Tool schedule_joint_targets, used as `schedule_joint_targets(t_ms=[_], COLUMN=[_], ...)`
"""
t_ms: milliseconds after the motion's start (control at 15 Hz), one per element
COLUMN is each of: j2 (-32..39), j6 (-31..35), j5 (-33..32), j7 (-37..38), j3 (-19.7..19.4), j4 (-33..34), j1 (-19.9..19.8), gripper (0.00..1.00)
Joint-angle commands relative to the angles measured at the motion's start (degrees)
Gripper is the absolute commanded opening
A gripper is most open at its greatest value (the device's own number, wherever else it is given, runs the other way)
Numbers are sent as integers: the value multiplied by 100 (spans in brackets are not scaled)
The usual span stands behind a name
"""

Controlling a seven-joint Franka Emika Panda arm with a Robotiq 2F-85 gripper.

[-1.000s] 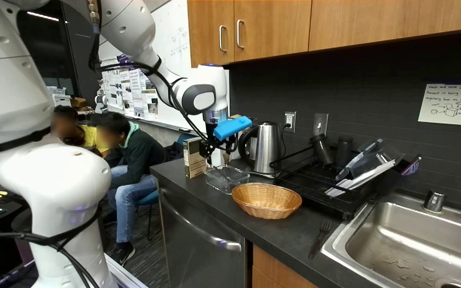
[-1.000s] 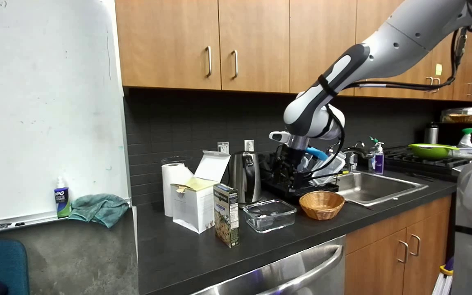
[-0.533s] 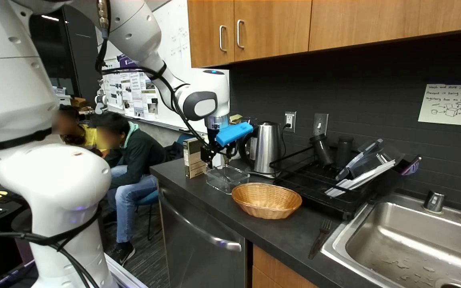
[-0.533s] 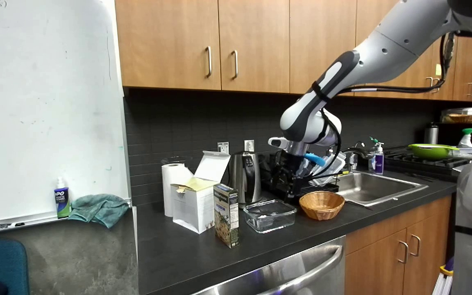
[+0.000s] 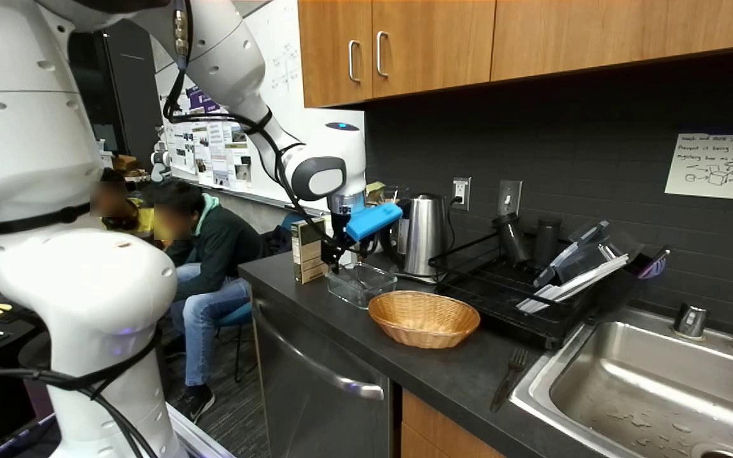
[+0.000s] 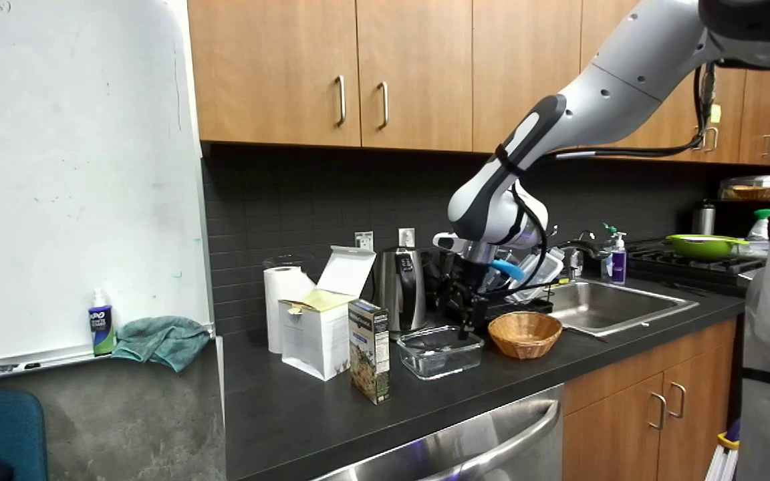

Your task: Use the silver spoon in the glass bowl to place contents from the bowl into the basket.

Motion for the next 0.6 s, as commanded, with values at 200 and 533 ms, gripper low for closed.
schedule_joint_targets(t_ms=[200, 533], j2=[309, 410], j6=[261, 353], j5=[394, 509], j7=[-460, -717], j3=[304, 405], j4=[160, 186], j1=[-237, -377], gripper=[100, 100])
